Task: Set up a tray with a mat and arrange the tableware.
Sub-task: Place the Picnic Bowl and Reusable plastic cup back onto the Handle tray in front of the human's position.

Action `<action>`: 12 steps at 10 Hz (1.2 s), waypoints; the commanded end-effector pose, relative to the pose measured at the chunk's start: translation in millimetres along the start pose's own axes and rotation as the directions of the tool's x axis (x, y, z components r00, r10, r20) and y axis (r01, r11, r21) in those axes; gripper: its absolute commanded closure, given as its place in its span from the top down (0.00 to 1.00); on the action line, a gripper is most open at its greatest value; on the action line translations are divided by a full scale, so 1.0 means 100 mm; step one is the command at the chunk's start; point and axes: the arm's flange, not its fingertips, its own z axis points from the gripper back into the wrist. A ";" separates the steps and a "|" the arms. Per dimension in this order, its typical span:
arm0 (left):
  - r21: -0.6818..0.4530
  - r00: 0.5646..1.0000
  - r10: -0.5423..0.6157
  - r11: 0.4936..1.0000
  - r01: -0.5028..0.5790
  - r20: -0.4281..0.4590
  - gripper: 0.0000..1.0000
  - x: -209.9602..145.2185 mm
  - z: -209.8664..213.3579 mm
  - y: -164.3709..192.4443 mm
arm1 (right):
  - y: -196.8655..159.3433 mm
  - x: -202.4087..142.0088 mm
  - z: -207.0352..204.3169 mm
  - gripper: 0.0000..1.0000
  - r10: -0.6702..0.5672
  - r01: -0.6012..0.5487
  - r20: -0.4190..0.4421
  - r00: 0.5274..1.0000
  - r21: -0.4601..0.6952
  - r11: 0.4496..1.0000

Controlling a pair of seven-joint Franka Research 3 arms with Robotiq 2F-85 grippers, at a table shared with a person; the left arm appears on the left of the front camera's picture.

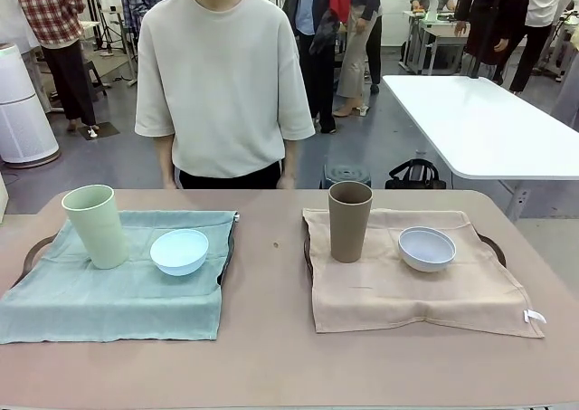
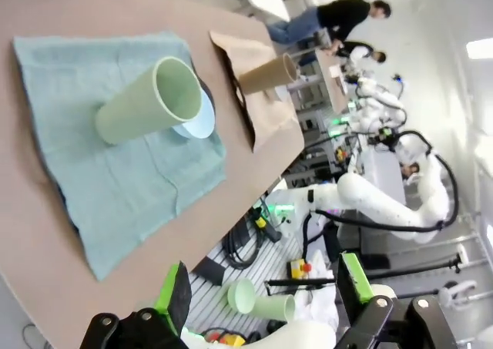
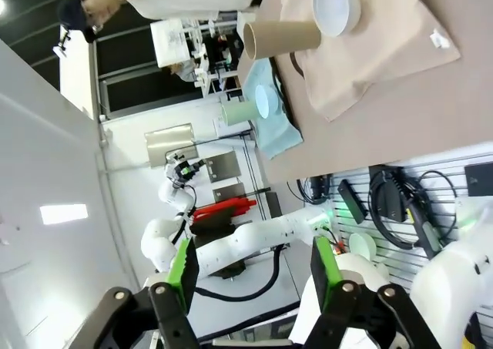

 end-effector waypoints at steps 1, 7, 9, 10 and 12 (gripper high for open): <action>0.007 0.997 -0.002 1.000 0.002 -0.072 1.00 -0.01 0.06 -0.02 | 0.11 -0.06 -0.06 0.77 0.023 -0.024 -0.023 0.999 -0.017 1.000; 0.023 0.978 0.013 1.000 -0.009 -0.208 1.00 -0.20 0.17 -0.27 | 0.20 -0.02 -0.14 0.77 0.039 -0.042 -0.042 0.998 -0.071 0.997; 0.011 0.982 0.040 0.999 -0.039 -0.185 1.00 -0.19 0.13 -0.23 | 0.17 0.02 -0.12 0.77 0.018 -0.020 -0.033 0.999 -0.053 0.998; 0.011 0.982 0.040 0.999 -0.039 -0.185 1.00 -0.19 0.13 -0.23 | 0.17 0.02 -0.12 0.77 0.018 -0.020 -0.033 0.999 -0.053 0.998; 0.011 0.982 0.040 0.999 -0.039 -0.185 1.00 -0.19 0.13 -0.23 | 0.17 0.02 -0.12 0.77 0.018 -0.020 -0.033 0.999 -0.053 0.998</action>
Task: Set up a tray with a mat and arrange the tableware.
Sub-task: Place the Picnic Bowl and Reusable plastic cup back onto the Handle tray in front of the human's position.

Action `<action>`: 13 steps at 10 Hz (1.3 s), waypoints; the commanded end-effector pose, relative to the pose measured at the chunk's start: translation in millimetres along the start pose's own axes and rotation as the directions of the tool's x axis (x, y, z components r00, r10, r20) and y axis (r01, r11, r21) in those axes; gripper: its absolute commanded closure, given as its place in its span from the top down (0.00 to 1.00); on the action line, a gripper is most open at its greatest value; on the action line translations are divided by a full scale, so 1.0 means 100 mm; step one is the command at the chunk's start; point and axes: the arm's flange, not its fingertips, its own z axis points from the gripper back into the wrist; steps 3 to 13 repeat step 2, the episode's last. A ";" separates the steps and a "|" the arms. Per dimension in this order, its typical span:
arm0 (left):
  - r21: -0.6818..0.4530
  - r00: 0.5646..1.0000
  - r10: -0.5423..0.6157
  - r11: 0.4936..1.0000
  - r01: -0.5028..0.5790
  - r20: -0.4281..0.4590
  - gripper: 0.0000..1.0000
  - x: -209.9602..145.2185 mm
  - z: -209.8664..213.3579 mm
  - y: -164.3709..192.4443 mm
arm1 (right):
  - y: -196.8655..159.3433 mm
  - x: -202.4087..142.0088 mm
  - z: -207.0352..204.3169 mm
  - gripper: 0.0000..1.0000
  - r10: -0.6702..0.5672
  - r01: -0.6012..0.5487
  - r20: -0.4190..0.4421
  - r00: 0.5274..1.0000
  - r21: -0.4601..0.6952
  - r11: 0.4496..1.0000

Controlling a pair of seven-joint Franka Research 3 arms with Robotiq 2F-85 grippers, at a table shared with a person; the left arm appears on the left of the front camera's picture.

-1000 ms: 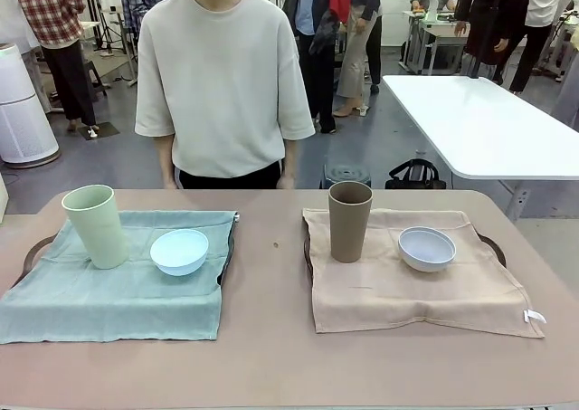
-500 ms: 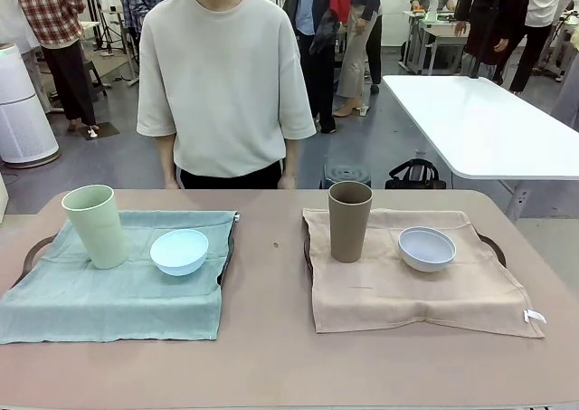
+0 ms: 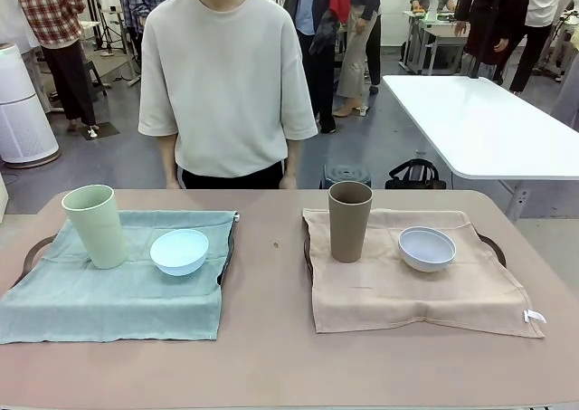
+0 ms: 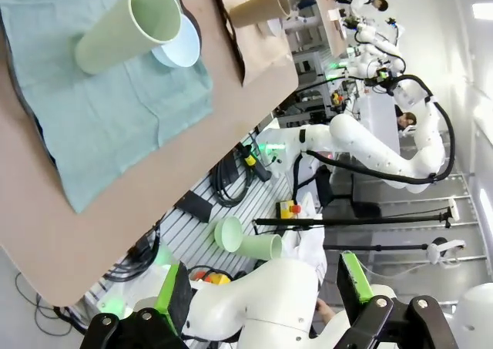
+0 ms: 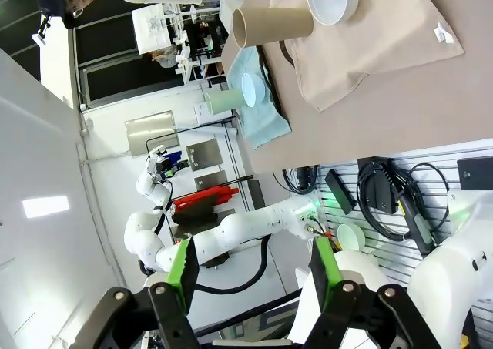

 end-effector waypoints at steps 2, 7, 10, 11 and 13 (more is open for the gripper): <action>0.000 1.000 -0.003 1.000 0.003 0.011 1.00 0.00 0.00 -0.01 | -0.01 -0.02 0.02 0.77 0.001 -0.002 0.005 1.000 0.006 1.000; 0.000 1.000 -0.003 1.000 0.003 0.011 1.00 0.00 0.00 -0.01 | -0.01 -0.02 0.02 0.77 0.001 -0.002 0.005 1.000 0.006 1.000; 0.000 1.000 -0.003 1.000 0.003 0.011 1.00 0.00 0.00 -0.01 | -0.01 -0.02 0.02 0.77 0.001 -0.002 0.005 1.000 0.006 1.000; 0.000 1.000 -0.003 1.000 0.003 0.011 1.00 0.00 0.00 -0.01 | -0.01 -0.02 0.02 0.77 0.001 -0.002 0.005 1.000 0.006 1.000; 0.000 1.000 -0.003 1.000 0.003 0.011 1.00 0.00 0.00 -0.01 | -0.01 -0.02 0.02 0.77 0.001 -0.002 0.005 1.000 0.006 1.000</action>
